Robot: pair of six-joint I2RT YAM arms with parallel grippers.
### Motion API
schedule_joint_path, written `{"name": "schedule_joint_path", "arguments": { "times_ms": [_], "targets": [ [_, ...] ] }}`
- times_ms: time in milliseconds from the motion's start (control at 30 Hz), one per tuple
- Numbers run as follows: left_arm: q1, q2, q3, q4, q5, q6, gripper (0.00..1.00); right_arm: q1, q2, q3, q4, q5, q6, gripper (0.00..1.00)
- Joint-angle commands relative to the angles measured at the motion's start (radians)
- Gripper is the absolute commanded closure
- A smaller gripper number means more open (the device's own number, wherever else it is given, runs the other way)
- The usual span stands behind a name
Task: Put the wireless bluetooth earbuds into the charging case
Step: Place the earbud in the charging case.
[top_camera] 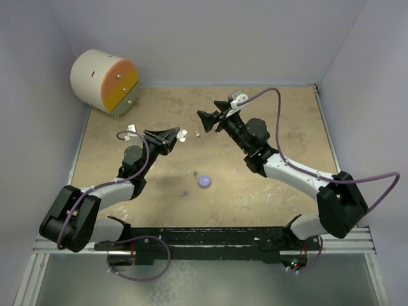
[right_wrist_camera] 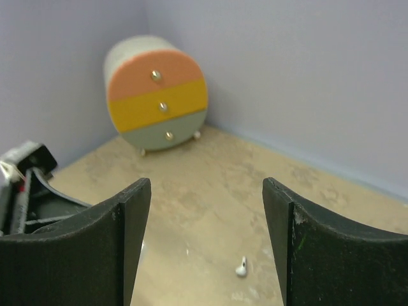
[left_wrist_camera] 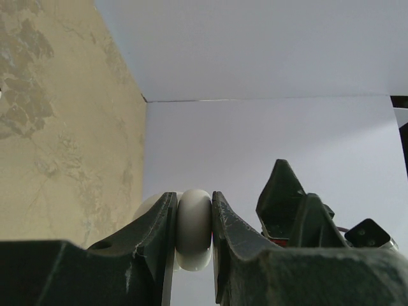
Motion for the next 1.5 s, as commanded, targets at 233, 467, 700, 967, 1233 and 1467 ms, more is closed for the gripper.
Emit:
{"name": "schedule_joint_path", "arguments": {
  "times_ms": [233,467,700,967,1233,1467],
  "targets": [
    [0.001,-0.033,0.047,-0.054,0.009,0.065,1.0,0.035,0.067,0.062,-0.053,0.089,-0.045,0.27],
    [0.001,0.007,0.043,0.017,0.025,0.03,1.0,0.072,0.121,0.074,-0.066,0.095,-0.043,0.27],
    [0.0,0.024,0.038,0.06,0.035,0.005,1.0,0.078,0.145,0.068,-0.071,0.097,-0.042,0.27],
    [0.001,0.032,0.035,0.095,0.042,-0.018,1.0,0.079,0.173,0.064,-0.072,0.101,-0.038,0.27],
    [0.001,0.042,0.035,0.118,0.046,-0.031,1.0,0.078,0.189,0.067,-0.07,0.087,-0.035,0.27],
    [0.001,0.057,0.037,0.139,0.052,-0.04,1.0,0.081,0.195,0.067,-0.068,0.064,-0.036,0.27]
  ]
}}
